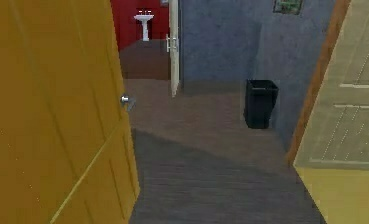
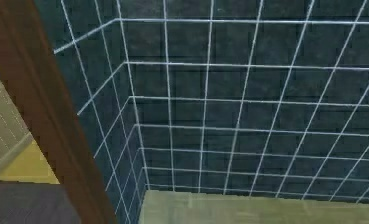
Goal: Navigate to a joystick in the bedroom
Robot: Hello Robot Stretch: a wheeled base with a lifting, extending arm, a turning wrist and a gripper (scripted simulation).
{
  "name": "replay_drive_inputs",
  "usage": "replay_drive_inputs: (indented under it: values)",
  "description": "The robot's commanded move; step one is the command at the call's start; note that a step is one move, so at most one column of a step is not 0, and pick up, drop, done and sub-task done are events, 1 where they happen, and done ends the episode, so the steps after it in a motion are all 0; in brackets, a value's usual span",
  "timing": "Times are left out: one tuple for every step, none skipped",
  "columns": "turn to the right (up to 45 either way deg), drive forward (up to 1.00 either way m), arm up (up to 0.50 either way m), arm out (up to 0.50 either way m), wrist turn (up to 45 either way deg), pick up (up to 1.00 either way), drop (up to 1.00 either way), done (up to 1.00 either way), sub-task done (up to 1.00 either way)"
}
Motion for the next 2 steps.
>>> replay_drive_inputs:
  values:
    - [3.0, 0.00, 0.00, 0.00, 0.0, 0.00, 0.00, 0.00, 0.00]
    - [27.0, 0.00, 0.00, 0.00, 0.0, 0.00, 0.00, 0.00, 0.00]
